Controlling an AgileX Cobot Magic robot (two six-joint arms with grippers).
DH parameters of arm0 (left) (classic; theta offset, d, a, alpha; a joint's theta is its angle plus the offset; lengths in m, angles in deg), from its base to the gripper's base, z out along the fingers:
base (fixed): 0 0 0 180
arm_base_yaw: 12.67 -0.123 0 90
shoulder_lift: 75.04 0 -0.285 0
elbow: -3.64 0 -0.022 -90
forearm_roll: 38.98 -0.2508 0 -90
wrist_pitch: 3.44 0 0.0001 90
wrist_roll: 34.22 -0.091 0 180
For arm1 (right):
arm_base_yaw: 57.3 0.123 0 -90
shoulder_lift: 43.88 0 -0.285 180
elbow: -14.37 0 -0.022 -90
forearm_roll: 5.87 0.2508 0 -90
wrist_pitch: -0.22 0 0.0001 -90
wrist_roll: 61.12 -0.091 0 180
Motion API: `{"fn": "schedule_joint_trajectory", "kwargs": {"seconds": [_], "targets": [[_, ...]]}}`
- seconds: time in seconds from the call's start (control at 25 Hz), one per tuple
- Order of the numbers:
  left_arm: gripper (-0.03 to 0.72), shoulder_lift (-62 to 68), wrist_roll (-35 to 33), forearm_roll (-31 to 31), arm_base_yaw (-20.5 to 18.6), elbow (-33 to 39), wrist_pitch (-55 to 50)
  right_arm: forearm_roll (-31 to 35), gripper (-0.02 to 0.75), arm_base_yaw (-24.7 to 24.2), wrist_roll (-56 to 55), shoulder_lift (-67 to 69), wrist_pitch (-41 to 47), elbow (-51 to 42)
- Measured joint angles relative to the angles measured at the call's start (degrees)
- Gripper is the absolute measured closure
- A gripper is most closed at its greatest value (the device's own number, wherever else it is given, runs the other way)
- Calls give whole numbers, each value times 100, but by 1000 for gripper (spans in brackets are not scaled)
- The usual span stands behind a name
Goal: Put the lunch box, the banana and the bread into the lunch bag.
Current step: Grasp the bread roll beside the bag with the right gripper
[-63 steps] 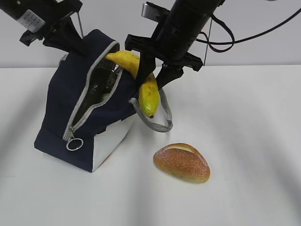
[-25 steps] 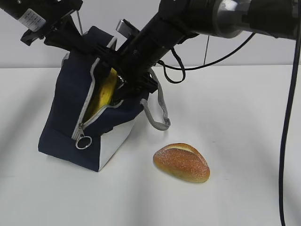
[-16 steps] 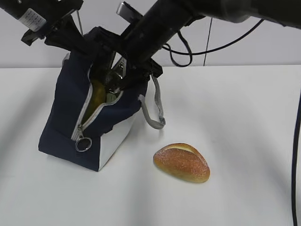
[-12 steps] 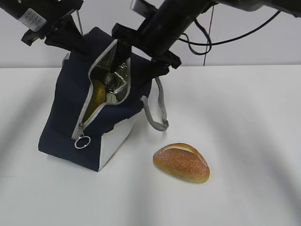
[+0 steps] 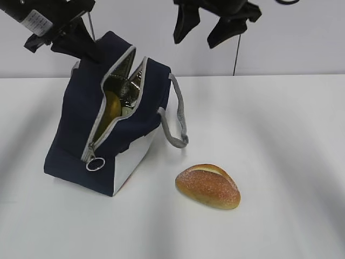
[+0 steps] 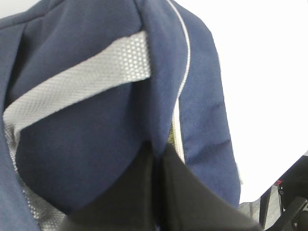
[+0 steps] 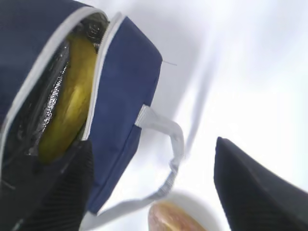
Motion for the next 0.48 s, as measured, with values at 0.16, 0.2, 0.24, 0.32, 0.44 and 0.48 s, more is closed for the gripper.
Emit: {"fn": "schedule_joint_trajectory", "kwargs": {"seconds": [0.16, 0.2, 0.24, 0.32, 0.44, 0.48], "targets": [[691, 0, 0, 0, 0, 0, 0, -211, 162, 0, 293, -694, 22, -685], [691, 0, 0, 0, 0, 0, 0, -275, 162, 0, 351, -870, 22, -922], [691, 0, 0, 0, 0, 0, -5, -343, 162, 0, 443, -1046, 22, -1237], [691, 0, 0, 0, 0, 0, -5, -421, 162, 12, 671, -1334, 22, -1858], [691, 0, 0, 0, 0, 0, -5, -430, 162, 12, 1213, -1730, 22, -2876], [691, 0, 0, 0, 0, 0, -5, -430, 162, 12, 1366, -1852, 22, -3147]]}}
